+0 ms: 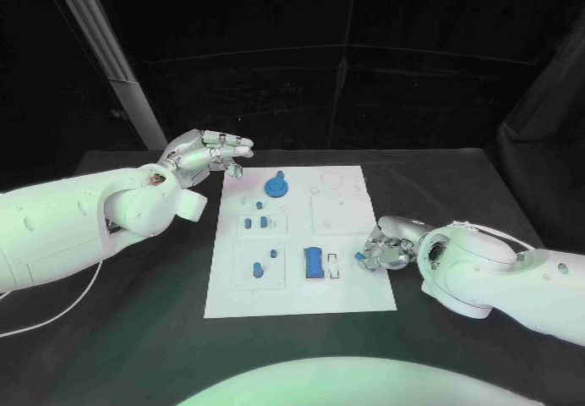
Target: Assemble the parts on the task board
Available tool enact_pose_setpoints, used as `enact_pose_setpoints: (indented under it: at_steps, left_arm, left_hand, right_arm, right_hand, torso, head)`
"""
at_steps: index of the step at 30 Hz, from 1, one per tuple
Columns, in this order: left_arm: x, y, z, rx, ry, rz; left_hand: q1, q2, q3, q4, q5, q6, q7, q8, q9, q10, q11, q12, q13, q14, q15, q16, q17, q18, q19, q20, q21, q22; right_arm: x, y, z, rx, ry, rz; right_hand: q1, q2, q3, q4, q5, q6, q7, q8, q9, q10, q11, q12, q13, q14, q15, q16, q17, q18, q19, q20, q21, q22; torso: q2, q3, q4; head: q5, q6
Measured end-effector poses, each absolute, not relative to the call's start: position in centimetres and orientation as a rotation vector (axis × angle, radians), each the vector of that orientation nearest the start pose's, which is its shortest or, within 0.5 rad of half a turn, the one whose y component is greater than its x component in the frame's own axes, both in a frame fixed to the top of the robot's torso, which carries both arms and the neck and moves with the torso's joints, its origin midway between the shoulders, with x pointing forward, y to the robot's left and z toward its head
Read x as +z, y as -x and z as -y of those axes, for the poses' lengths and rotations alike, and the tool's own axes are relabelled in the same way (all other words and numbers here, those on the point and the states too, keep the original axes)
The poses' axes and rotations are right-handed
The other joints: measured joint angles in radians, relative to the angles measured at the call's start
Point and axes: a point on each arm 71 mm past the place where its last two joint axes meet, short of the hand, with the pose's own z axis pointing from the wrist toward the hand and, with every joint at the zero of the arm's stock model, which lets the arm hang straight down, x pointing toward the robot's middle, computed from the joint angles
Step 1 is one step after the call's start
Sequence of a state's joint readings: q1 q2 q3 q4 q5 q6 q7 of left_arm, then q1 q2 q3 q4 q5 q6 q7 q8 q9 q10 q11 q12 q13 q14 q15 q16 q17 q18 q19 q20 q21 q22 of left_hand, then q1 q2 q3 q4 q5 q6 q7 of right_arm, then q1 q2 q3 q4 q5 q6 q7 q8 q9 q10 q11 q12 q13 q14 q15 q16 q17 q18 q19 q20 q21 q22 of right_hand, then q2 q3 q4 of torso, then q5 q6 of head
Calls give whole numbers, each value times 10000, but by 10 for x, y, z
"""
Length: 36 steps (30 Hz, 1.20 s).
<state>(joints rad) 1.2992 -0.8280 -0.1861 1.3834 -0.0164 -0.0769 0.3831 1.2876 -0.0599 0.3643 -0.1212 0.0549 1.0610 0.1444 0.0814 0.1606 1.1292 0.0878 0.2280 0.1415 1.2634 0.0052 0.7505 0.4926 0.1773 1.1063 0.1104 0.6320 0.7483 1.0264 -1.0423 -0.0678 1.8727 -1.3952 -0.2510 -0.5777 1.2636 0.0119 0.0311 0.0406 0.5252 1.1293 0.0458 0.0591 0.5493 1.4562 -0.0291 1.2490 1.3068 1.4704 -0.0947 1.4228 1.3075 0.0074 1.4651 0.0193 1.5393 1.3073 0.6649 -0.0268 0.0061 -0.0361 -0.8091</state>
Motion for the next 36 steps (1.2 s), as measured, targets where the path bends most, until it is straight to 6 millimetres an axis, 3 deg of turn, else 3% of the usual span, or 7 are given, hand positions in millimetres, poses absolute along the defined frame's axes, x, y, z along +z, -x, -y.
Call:
enact_pose_setpoints:
  at_steps: [15, 26, 36]
  left_arm:
    - [-189, -508, -234, -15805, 10155, -15778]
    - [-189, -508, -233, -15831, 10147, -15798]
    - [-189, -508, -232, -15849, 10142, -15812]
  left_hand:
    - [0, 0, 0, 0, 0, 0, 0, -40, 0, 0, 0, 0, -1, 0, 0, 0, 1, 0, 0, 0, 0, -7]
    - [0, 0, 0, 0, 0, 0, 0, -39, -1, 0, 0, 0, -2, 0, 0, 0, 2, -1, 0, 0, 0, -7]
    - [0, 0, -29, -28, 0, 0, 0, -39, -1, 1, -1, 0, -3, 0, 0, 0, 2, 0, 0, 0, 1, -5]
  right_arm:
    - [-249, -373, 203, 5583, -3396, -20932]
    - [-253, -376, 187, 5935, -3732, -21190]
    - [-255, -379, 181, 5722, -3655, -21259]
  right_hand:
    - [-408, -220, 28, 109, -89, 42, -42, 35, -27, 59, -59, -8, 12, 0, -1, -1, -1, -1, -1, 0, 44, 0]
    - [-800, -331, 0, 414, -148, 357, -163, 103, 3, 123, -122, -8, 9, -38, -38, -1, -1, -1, 37, -37, 45, 0]
    - [-1038, -454, -55, 580, -146, 489, -166, 133, 33, 123, -122, -8, 8, -38, -38, -2, -1, 0, -2, -75, 45, 0]
  torso:
    - [0, -12, 2]
    - [10, -12, 8]
    - [12, -9, 15]
  head:
    - [11, -2]
    - [17, -1]
    - [41, -41]
